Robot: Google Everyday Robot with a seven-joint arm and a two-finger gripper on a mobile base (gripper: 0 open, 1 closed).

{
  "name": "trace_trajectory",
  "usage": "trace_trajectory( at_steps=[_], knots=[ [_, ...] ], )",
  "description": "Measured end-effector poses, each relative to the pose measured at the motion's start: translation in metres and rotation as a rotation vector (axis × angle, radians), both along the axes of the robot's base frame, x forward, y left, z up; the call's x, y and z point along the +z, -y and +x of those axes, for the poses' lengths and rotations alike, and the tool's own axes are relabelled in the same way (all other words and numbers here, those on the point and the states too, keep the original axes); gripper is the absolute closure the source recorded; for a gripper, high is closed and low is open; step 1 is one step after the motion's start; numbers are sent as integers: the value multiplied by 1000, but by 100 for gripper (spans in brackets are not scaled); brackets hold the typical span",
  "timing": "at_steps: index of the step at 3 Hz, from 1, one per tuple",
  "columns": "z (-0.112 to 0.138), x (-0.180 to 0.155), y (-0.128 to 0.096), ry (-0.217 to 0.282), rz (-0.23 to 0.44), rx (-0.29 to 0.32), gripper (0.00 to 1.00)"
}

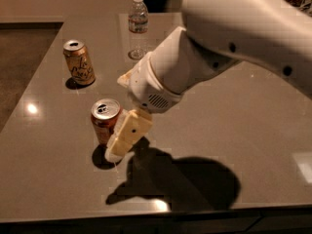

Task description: Pick coke can

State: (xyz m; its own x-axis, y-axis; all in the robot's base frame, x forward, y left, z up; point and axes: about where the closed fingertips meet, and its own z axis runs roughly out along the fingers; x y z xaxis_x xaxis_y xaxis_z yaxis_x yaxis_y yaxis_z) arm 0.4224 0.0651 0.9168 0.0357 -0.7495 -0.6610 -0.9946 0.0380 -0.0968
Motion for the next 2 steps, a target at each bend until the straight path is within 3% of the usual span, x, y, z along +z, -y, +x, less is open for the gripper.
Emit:
trace_trajectory(
  at_steps=[1, 2],
  knots=[
    [-1, -5, -15, -16, 3, 11, 0],
    [0, -12, -29, -48, 2, 21, 18]
  ],
)
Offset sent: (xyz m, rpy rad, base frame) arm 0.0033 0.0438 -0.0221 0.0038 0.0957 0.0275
